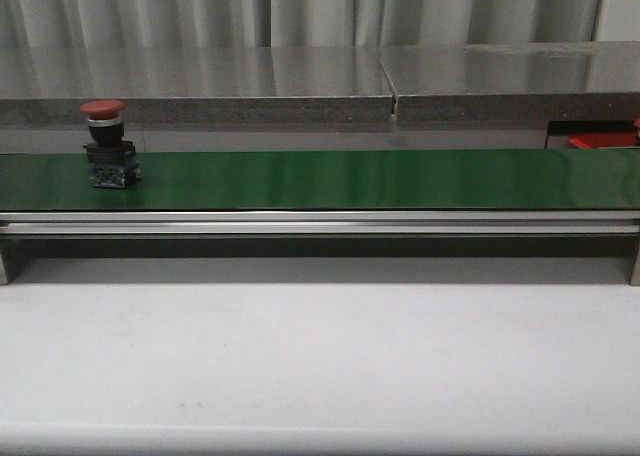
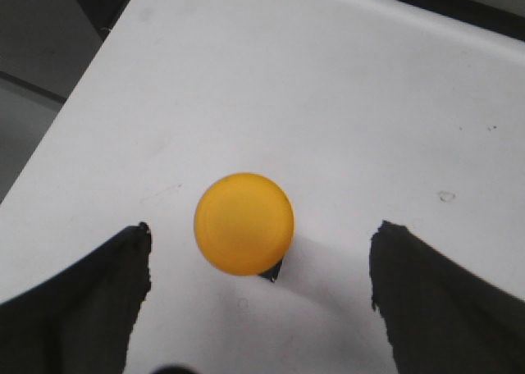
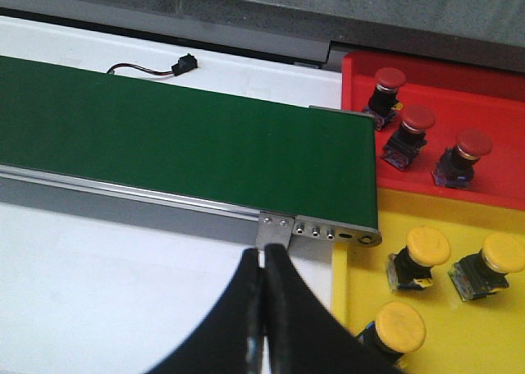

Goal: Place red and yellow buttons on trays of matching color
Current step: 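Move the left gripper over the yellow button on the table, then grasp the yellow button with the left gripper, set it on the belt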

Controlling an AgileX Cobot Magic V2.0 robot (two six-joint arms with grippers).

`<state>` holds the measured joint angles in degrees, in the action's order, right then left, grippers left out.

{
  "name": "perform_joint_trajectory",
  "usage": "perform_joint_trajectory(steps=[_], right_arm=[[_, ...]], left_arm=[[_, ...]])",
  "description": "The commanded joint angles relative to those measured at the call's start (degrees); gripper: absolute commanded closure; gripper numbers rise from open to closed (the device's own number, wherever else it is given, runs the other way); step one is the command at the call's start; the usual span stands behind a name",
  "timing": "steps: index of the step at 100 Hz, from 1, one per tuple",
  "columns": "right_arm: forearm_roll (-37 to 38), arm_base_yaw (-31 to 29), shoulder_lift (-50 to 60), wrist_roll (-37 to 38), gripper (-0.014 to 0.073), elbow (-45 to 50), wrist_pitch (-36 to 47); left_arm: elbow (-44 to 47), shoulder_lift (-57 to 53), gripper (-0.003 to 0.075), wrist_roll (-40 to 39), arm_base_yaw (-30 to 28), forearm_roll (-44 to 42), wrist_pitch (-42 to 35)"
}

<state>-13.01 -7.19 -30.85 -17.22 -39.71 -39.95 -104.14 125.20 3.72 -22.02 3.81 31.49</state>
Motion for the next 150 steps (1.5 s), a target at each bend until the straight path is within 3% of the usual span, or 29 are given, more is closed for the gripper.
perform_joint_trajectory(steps=[1, 56, 65, 82, 91, 135, 150], right_arm=[[-0.6, 0.2, 0.0, -0.5, 0.0711, -1.4, 3.5], [-0.6, 0.2, 0.0, -0.5, 0.0711, -1.4, 3.5], [-0.6, 0.2, 0.0, -0.5, 0.0711, -1.4, 3.5], [-0.6, 0.2, 0.0, -0.5, 0.0711, -1.4, 3.5], [-0.6, 0.2, 0.0, -0.5, 0.0711, -1.4, 3.5], [-0.6, 0.2, 0.0, -0.5, 0.0711, -1.4, 3.5], [-0.6, 0.2, 0.0, -0.5, 0.0711, -1.4, 3.5]], left_arm=[[-3.9, -1.9, 0.0183, -0.2, 0.1, 0.8, -2.5], [-10.5, 7.1, 0.0195, -0.2, 0.1, 0.1, -2.5], [-10.8, 7.1, 0.0286, -0.2, 0.1, 0.1, -3.4], [-12.6, 6.5, 0.0610, -0.2, 0.1, 0.1, -2.6], [-12.6, 4.8, 0.0742, -0.2, 0.1, 0.1, -1.4], [-11.5, -9.4, 0.0739, -0.2, 1.8, 10.0, 11.1], [-5.8, -15.7, 0.0739, 0.2, 5.4, 10.0, 10.5]])
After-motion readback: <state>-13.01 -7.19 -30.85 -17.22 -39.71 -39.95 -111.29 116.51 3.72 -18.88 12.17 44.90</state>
